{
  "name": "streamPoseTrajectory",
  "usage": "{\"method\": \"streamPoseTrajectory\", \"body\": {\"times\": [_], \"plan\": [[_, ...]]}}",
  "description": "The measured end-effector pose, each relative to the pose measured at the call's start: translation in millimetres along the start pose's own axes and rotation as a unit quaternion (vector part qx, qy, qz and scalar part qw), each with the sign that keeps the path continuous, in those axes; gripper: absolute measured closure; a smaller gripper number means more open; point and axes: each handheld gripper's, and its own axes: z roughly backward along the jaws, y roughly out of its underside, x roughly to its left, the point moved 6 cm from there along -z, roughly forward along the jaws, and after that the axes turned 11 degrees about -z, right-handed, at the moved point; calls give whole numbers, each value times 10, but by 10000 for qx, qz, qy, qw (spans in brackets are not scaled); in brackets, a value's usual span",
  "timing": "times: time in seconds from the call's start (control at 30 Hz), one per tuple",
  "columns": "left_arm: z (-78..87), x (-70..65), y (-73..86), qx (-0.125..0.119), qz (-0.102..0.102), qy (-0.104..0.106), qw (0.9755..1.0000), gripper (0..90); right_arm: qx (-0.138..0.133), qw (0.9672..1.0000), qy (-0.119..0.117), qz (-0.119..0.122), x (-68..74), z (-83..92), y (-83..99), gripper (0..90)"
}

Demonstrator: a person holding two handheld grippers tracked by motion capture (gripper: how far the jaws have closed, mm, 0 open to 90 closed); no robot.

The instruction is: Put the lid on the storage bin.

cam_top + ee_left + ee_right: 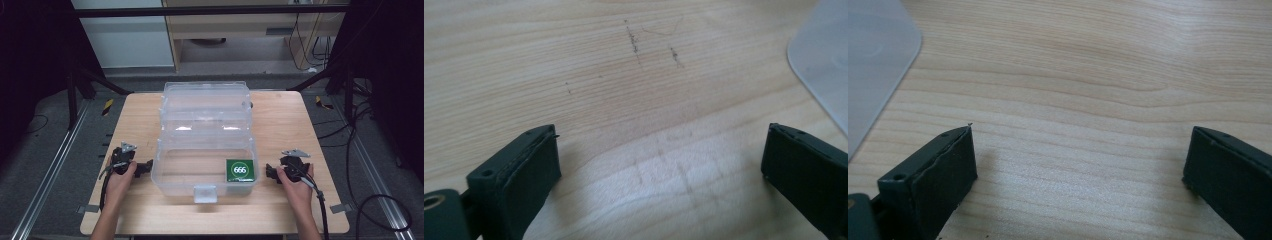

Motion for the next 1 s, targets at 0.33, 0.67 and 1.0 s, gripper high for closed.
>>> {"method": "streamPoseTrajectory", "body": {"times": [0.33, 0.67, 1.0], "plan": [[370, 134, 32, -230, -295, 343, 9987, 33, 164, 9946, -210, 1006, 16, 204, -102, 92], [817, 72, -120, -203, -1260, 1072, 9860, 33, 928, 9786, -82, 1833, 26, 507, -598, 96], [1204, -130, -504, -113, -2210, 1358, 9657, 35, 1005, 9676, -95, 2315, 205, 808, -1361, 187]]}}
